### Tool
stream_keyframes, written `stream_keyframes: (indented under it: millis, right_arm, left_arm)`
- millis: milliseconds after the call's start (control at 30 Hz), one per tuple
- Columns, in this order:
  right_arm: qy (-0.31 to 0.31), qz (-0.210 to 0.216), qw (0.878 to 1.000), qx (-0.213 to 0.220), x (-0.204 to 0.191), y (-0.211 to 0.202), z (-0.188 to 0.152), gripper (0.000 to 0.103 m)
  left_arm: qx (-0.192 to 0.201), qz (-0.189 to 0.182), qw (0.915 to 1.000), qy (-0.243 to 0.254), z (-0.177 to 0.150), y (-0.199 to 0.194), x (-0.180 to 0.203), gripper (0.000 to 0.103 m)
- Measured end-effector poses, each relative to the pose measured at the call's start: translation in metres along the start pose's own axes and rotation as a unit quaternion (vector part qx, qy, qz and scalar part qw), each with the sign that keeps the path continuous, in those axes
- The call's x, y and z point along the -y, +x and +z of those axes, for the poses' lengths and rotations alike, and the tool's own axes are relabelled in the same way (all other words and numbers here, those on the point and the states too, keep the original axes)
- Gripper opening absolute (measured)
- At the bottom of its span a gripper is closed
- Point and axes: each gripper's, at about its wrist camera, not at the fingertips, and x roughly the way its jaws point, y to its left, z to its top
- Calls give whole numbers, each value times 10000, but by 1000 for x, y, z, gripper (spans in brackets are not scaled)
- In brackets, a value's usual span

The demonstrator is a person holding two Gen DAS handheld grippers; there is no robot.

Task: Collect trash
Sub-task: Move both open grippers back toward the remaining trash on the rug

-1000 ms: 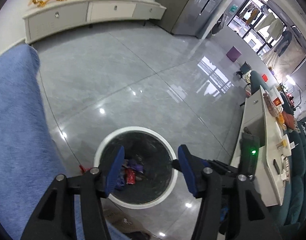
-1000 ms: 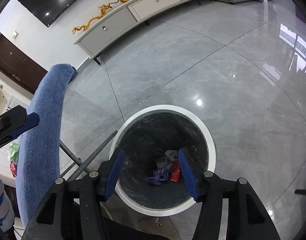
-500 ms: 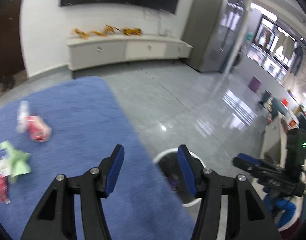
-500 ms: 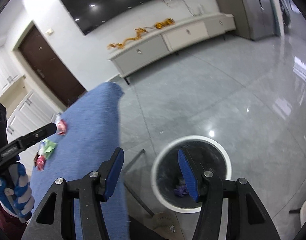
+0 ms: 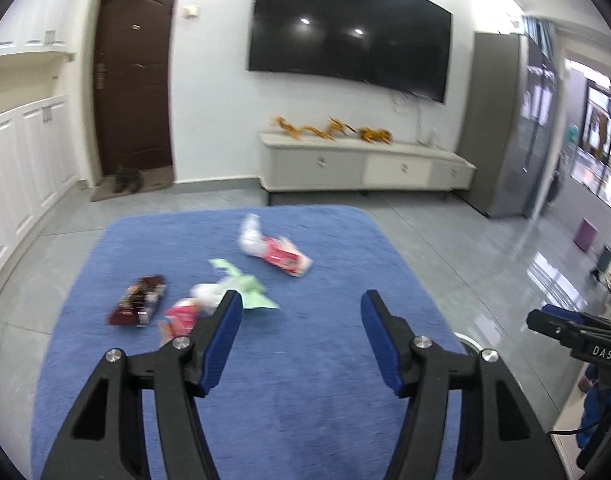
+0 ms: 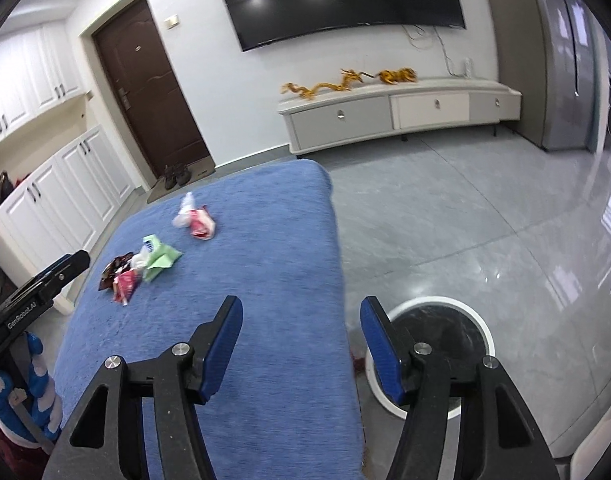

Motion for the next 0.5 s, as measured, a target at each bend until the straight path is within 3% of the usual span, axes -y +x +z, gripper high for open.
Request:
stream_keyframes:
  millis: [167, 500]
  right_arm:
    - [-239, -43, 9997, 95, -38, -5, 8, 60]
    - [-579, -95, 9981, 209, -99, -7, 16, 60]
  left_arm:
    - [317, 172, 9992, -174, 0, -23, -36, 60]
    - [576, 246, 9978, -237, -4, -51, -79, 60]
